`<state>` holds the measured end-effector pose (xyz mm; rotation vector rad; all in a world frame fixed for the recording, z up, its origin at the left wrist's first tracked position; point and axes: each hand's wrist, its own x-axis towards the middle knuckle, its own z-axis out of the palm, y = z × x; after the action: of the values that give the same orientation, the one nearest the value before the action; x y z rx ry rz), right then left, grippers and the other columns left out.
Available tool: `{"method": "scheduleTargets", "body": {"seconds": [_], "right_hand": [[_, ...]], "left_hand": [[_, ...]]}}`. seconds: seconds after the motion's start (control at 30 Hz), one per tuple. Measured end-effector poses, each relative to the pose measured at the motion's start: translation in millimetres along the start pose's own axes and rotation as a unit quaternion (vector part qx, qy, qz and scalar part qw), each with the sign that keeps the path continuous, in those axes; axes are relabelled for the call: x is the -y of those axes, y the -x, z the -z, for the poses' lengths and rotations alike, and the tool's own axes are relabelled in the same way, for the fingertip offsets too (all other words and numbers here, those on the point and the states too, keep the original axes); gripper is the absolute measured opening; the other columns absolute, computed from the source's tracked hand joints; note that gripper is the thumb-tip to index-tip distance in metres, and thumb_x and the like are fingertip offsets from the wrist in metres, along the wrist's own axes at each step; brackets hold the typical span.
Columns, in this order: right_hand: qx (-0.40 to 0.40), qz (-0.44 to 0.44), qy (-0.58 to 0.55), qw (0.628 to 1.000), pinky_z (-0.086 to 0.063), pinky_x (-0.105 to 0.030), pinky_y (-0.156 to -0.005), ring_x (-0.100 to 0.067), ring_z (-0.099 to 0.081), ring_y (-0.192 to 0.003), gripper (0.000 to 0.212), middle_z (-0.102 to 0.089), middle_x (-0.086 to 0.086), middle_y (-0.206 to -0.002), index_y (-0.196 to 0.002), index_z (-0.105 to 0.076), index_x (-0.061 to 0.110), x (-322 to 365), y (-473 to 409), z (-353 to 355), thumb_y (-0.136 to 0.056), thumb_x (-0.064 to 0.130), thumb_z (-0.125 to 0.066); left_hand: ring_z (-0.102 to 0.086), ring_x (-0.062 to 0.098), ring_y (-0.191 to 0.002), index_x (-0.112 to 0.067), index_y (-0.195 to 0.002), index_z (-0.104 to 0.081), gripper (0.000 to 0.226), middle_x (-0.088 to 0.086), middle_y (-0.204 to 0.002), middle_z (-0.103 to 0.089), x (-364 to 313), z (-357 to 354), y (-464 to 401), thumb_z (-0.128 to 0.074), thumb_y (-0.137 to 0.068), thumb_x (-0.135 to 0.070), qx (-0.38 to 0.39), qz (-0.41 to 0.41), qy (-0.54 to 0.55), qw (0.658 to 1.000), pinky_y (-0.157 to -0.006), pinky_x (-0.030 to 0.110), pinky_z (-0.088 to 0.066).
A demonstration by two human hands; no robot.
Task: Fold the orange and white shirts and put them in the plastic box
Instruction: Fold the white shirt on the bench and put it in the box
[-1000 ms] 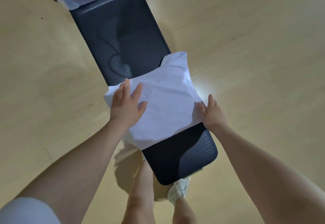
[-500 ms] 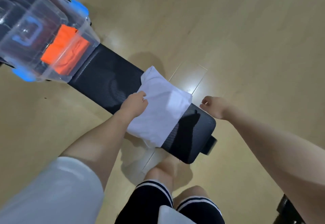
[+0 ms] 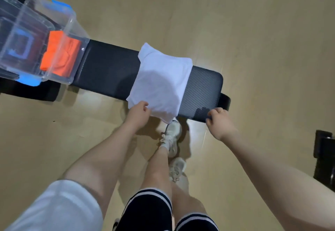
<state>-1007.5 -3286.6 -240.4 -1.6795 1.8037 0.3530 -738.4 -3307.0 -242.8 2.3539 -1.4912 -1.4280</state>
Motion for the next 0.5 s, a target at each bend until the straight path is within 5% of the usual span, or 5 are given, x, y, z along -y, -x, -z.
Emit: {"method": "scheduleTargets", "body": {"seconds": [0.13,0.27,0.43,0.5], "right_hand": [[0.011,-0.059,-0.086,0.994,-0.036,-0.037,-0.101,-0.031,-0.039,-0.126,0.037,-0.046,-0.015,-0.135,-0.127,-0.049,0.006,9,25,-50,-0.095,0.024,-0.041],[-0.06,-0.087,-0.147,0.983,-0.041,-0.039,-0.094,-0.03,-0.047,-0.119,0.035,-0.051,-0.013,-0.132,-0.126,-0.049,0.008,32,24,-91,-0.097,0.025,-0.04],[-0.112,-0.093,-0.228,0.963,-0.041,-0.033,-0.079,-0.027,-0.054,-0.111,0.04,-0.058,-0.008,-0.123,-0.121,-0.052,0.01,67,-8,-136,-0.096,0.039,-0.042],[-0.115,-0.141,-0.347,0.92,-0.039,-0.032,-0.084,-0.027,-0.052,-0.114,0.044,-0.056,-0.01,-0.127,-0.124,-0.05,0.007,80,-30,-157,-0.094,0.039,-0.046]], "left_hand": [[-0.055,0.027,-0.104,-0.011,-0.131,-0.044,0.039,0.008,-0.124,-0.055,40,-7,16,-0.043,-0.093,-0.018,-0.009,-0.02,-0.058,0.998,-0.079,0.031,-0.042],[-0.057,0.022,-0.086,-0.018,-0.134,-0.04,0.042,0.003,-0.115,-0.054,66,-11,2,-0.045,-0.092,-0.02,-0.084,-0.046,-0.052,0.994,-0.069,0.034,-0.046],[-0.051,0.016,-0.107,-0.018,-0.132,-0.041,0.045,-0.002,-0.123,-0.049,95,-27,-40,-0.055,-0.091,-0.03,-0.153,-0.033,0.093,0.983,-0.079,0.03,-0.042],[-0.048,0.015,-0.115,-0.019,-0.134,-0.04,0.05,-0.004,-0.127,-0.048,109,-35,-58,-0.058,-0.089,-0.032,-0.155,0.009,0.208,0.966,-0.089,0.028,-0.04]]}}
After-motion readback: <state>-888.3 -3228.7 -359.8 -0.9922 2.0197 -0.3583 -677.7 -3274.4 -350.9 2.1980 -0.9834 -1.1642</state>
